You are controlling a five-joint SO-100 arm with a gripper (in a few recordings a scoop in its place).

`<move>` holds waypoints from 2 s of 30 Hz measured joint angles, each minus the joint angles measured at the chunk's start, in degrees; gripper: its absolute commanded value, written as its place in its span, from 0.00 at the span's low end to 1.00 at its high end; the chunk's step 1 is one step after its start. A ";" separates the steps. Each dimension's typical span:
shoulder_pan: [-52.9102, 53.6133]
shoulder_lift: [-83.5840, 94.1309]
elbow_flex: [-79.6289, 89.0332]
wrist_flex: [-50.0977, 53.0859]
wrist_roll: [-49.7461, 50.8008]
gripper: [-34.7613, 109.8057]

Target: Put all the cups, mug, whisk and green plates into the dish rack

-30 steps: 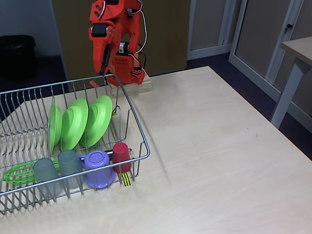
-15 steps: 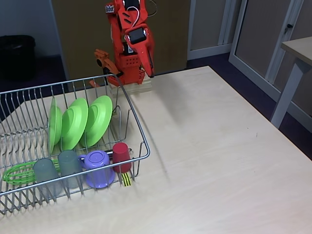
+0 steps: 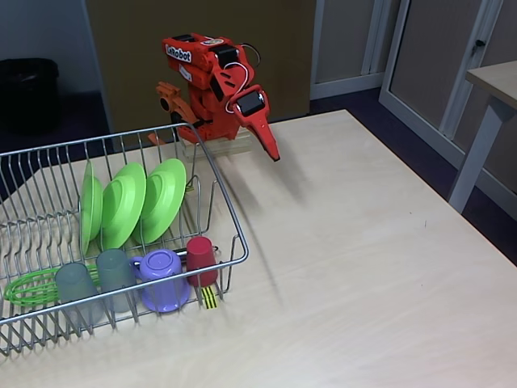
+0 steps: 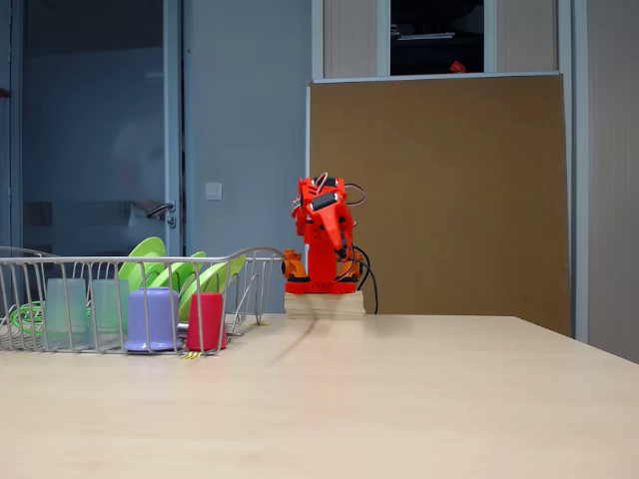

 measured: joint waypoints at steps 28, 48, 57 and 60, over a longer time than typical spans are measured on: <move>-6.94 1.49 0.79 21.53 -7.29 0.24; -6.77 1.49 0.79 21.53 -7.29 0.24; -6.77 1.49 0.79 21.53 -7.29 0.24; -6.77 1.49 0.79 21.53 -7.29 0.24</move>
